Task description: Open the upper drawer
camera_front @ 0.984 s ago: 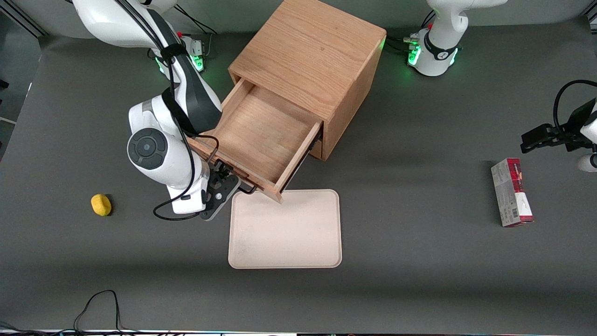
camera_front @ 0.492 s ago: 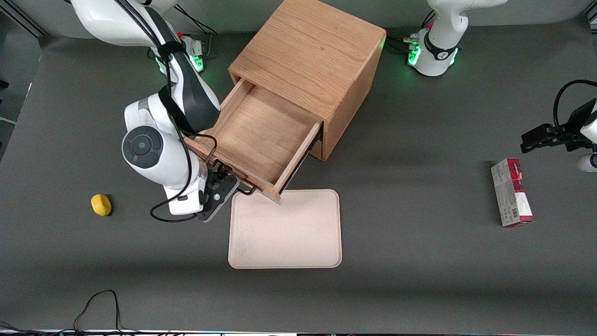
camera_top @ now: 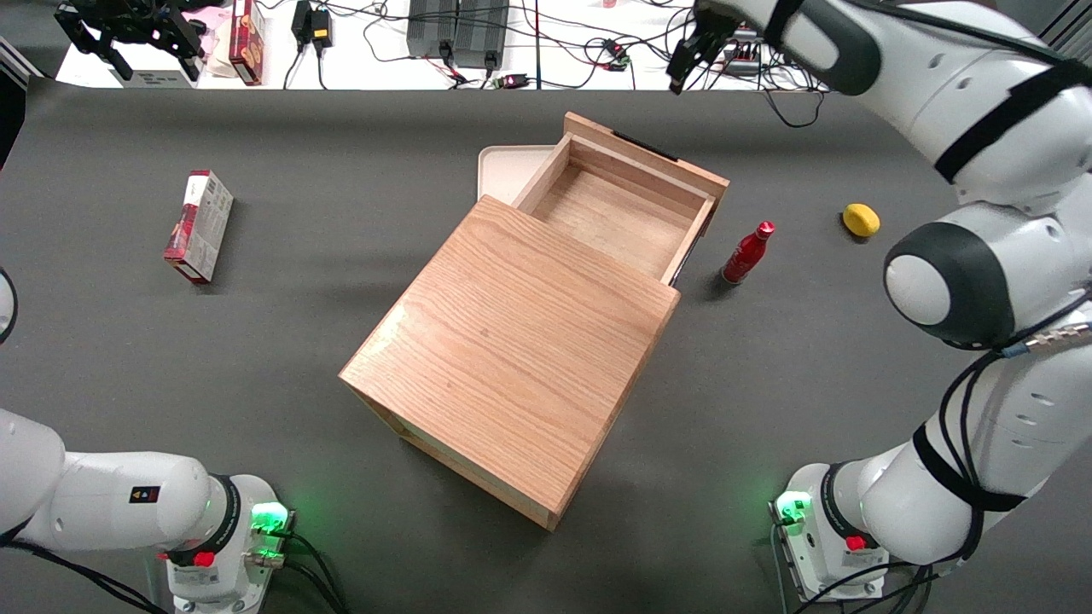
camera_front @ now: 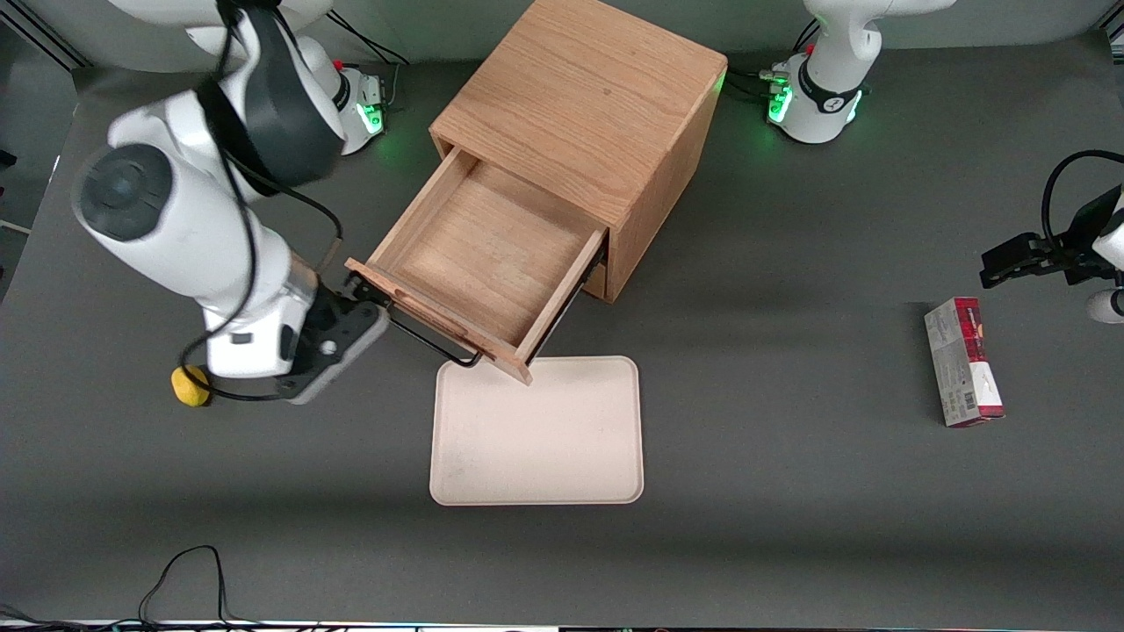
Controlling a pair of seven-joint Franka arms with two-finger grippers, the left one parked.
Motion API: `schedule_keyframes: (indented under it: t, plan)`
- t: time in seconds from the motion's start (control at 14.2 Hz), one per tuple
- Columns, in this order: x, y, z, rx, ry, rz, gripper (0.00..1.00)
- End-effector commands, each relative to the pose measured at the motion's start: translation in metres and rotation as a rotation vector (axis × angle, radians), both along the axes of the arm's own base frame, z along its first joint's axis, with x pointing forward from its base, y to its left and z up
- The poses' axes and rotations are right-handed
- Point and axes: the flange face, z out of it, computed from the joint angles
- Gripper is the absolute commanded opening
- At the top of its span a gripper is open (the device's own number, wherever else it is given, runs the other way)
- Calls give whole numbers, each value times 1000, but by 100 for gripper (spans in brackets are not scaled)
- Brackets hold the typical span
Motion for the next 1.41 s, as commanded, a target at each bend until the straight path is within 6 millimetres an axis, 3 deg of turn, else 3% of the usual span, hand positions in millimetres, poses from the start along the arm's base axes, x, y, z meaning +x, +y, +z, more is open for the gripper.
schedule_keyframes:
  t: [0.0,0.35,0.56,0.63,0.77,1.12,1.34]
  plan:
    - [-11,-30,32,-23,0,-170,100]
    - [-24,-97,64,-53,35,-413,100]
    - [-23,-141,68,-40,29,-508,100]
    - [-23,-166,69,-24,26,-588,100]
    - [-32,-191,70,21,5,-648,100]
    - [-51,-230,75,52,2,-684,100]
    - [-56,-240,71,30,8,-705,100]
